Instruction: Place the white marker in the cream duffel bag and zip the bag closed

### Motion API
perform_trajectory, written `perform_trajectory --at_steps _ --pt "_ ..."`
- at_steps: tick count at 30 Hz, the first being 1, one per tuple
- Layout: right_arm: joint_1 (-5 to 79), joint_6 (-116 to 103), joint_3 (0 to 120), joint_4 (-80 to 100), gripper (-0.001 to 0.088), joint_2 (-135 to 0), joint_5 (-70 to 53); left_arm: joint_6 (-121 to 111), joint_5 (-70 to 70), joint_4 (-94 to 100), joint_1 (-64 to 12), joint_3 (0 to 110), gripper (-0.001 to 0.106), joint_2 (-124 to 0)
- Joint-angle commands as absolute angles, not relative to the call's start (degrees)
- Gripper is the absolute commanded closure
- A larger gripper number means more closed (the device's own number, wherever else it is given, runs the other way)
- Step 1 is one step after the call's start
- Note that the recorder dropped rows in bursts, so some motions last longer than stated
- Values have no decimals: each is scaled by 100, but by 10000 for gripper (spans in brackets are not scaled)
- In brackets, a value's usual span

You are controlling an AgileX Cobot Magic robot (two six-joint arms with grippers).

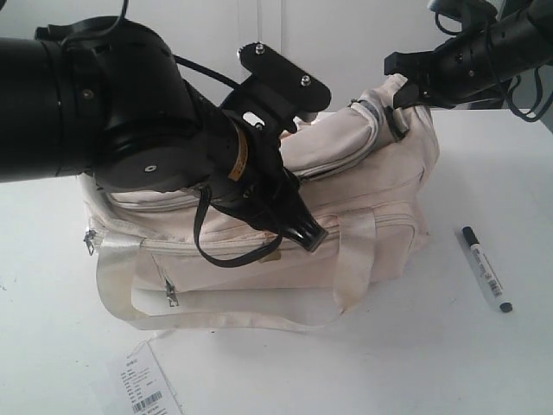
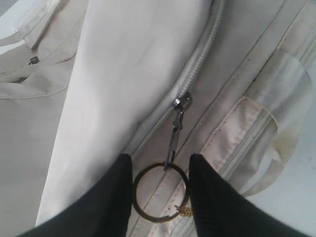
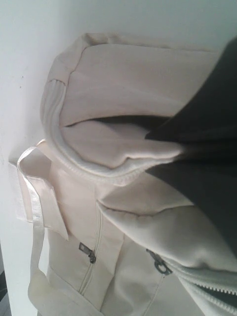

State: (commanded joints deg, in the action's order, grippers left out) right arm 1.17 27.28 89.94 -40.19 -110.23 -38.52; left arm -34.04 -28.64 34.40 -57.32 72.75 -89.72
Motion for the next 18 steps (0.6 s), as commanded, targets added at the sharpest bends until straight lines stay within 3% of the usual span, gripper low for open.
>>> perform_trajectory --at_steps 18 --pt "117 2728 8994 -4007 868 -11023 -3749 -2950 -2846 3550 -5717 7275 1053 -8972"
